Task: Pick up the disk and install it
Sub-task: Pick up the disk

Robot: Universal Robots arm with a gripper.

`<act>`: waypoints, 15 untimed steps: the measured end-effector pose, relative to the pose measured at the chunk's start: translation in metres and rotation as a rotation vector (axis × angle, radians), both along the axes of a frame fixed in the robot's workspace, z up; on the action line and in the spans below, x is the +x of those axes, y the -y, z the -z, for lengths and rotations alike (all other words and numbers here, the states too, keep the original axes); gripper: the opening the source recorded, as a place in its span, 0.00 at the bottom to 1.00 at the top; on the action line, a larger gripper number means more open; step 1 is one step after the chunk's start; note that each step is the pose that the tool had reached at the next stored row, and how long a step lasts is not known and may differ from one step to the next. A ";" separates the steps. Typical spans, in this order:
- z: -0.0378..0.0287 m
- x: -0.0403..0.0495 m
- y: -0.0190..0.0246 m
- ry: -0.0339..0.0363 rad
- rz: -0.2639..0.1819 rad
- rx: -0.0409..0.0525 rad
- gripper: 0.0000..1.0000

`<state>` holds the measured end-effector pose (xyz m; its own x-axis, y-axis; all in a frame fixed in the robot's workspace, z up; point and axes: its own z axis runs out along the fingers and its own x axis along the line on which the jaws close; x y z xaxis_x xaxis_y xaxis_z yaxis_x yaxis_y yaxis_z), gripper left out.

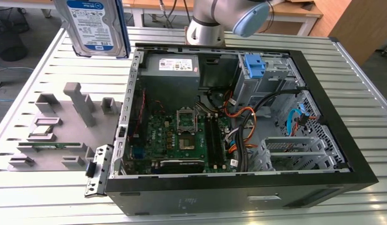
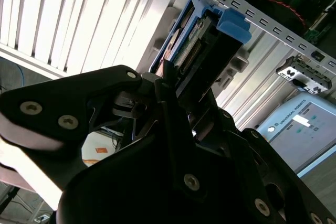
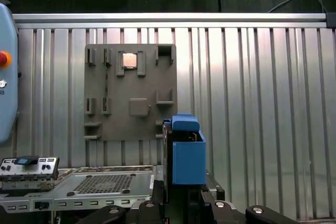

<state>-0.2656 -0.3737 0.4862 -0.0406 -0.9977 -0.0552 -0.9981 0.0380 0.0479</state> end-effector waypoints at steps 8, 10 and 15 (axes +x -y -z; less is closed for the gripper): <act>0.0000 0.0080 0.0000 -0.0001 0.000 -0.0001 0.35; 0.0000 0.0101 0.0000 -0.0001 0.000 0.0000 0.35; 0.0000 0.0159 0.0000 -0.0001 0.000 0.0000 0.35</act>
<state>-0.2497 -0.3737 0.4862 -0.0406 -0.9977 -0.0552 -0.9981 0.0380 0.0479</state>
